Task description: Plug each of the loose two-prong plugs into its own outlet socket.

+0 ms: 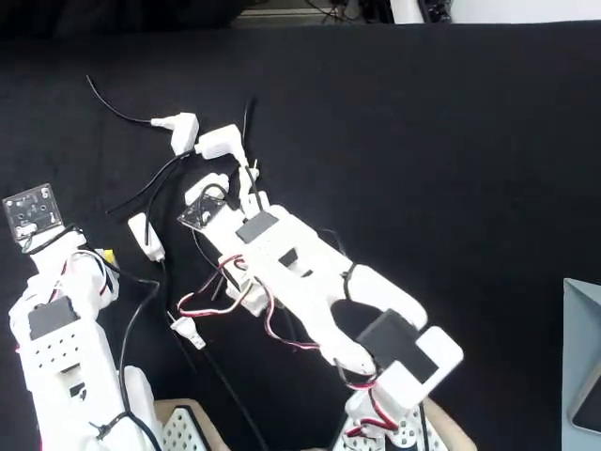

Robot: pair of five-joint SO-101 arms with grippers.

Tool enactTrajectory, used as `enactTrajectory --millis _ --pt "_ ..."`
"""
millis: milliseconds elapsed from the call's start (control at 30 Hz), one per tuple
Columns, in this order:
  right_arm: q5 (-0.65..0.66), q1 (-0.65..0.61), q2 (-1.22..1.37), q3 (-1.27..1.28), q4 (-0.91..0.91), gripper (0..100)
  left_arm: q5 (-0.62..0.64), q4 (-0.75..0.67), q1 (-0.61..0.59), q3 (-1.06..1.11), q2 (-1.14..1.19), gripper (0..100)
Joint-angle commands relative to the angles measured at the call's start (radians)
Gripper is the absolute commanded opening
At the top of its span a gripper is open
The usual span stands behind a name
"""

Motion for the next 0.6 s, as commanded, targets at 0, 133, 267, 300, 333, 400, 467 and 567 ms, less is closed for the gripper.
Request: enactTrajectory --millis 0,133,267,300,333,400,467,567 --pt "0.005 -0.014 0.018 -0.048 -0.009 15.2 0.003 -0.02 -0.002 -0.002 -0.015 20" --pt "0.005 -0.015 -0.013 -0.048 -0.009 10.5 0.003 -0.02 -0.002 -0.002 -0.015 20" --pt "0.0 -0.046 -0.048 -0.045 -0.011 7.9 0.003 -0.02 -0.002 -0.002 -0.015 20" --pt "0.0 -0.057 -0.047 -0.044 -0.012 7.9 0.003 -0.02 -0.002 -0.002 -0.015 20" --pt "0.0 -0.063 -0.039 -0.044 -0.012 7.9 0.003 -0.02 -0.002 -0.002 -0.015 20" --pt "-0.002 -0.064 -0.018 -0.047 -0.014 7.9 0.003 -0.02 -0.002 -0.002 -0.015 20" --pt "-0.002 -0.066 0.001 -0.048 -0.015 7.9 0.003 -0.02 -0.002 -0.002 -0.015 20" --pt "-0.002 -0.068 0.015 -0.048 -0.015 7.9 0.003 -0.02 -0.002 -0.002 -0.015 20"
